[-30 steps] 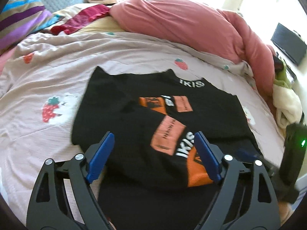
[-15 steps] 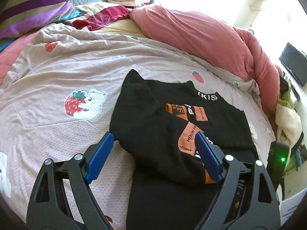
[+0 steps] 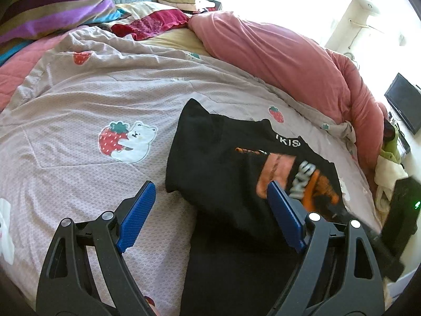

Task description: Fold small clothes

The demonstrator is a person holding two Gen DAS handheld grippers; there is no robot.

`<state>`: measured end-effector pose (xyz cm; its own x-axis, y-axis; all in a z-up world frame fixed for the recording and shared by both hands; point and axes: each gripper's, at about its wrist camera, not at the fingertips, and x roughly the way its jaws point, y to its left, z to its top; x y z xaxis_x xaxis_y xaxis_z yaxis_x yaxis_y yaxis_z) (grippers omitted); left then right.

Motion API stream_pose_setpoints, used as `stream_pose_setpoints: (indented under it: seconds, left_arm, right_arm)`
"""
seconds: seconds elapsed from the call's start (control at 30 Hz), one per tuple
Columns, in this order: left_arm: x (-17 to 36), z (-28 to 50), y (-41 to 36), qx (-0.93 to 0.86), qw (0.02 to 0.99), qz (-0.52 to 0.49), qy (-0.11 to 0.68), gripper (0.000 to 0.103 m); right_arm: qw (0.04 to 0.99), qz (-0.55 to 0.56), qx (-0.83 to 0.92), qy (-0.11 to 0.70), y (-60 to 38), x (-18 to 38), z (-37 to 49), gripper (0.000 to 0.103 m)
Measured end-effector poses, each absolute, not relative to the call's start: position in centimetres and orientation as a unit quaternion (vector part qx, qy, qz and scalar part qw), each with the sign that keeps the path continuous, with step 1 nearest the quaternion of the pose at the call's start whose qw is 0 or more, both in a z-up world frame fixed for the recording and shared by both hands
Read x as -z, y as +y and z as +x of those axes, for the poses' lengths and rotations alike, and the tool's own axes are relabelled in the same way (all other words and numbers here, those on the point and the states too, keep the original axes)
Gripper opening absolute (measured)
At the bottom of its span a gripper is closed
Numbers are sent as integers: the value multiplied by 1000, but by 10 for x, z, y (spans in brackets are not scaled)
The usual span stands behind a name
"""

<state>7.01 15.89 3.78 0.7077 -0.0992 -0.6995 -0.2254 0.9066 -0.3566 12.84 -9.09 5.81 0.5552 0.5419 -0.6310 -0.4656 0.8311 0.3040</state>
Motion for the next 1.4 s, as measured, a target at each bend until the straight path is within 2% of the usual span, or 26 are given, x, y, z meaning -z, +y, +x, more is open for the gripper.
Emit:
stream_pose_setpoints:
  seconds: [0.23, 0.53, 1.4]
  left_arm:
    - [-42, 69, 157, -32, 901, -211, 377, 79]
    - [-43, 71, 151, -28, 902, -200, 382, 79]
    - [-37, 109, 115, -11, 902, -163, 399, 79]
  right_arm:
    - [902, 45, -270, 334, -109, -92, 141, 14]
    - [924, 42, -222, 308, -144, -105, 158, 13]
    - [930, 69, -150, 328, -209, -72, 177, 13]
